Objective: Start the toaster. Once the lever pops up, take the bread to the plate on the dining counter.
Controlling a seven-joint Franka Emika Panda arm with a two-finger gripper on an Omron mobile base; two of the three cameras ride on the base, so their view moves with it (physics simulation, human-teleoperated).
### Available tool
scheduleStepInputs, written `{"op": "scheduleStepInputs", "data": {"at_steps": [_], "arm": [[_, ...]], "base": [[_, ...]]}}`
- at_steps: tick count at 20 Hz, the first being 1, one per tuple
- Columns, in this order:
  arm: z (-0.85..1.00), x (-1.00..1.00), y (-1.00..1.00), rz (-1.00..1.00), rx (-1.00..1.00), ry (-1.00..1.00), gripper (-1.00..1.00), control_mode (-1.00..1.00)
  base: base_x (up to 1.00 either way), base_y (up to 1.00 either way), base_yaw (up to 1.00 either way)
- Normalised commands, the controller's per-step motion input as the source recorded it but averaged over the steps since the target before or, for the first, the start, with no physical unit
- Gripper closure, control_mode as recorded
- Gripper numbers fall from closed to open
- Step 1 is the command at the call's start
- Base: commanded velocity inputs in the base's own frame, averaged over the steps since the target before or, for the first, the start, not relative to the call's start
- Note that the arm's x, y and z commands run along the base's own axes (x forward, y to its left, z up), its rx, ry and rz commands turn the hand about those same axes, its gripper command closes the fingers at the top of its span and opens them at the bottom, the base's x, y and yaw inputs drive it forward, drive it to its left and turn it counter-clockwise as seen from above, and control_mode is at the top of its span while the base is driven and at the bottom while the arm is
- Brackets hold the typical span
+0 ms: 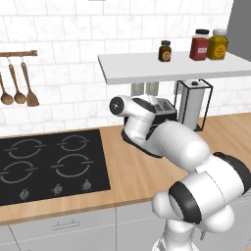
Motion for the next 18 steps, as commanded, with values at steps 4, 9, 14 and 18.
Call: {"op": "scheduleStepInputs", "data": {"at_steps": [4,9,14,18], "arm": [[0.0,0.0,0.0,0.0,0.0,0.0,-1.0,-1.0],[0.0,0.0,0.0,0.0,0.0,0.0,-1.0,-1.0],[0.0,0.0,0.0,0.0,0.0,0.0,-1.0,-1.0],[0.0,0.0,0.0,0.0,0.0,0.0,-1.0,-1.0]], "base": [[0.0,0.0,0.0],[0.0,0.0,0.0],[0.0,0.0,0.0],[0.0,0.0,0.0]]}}
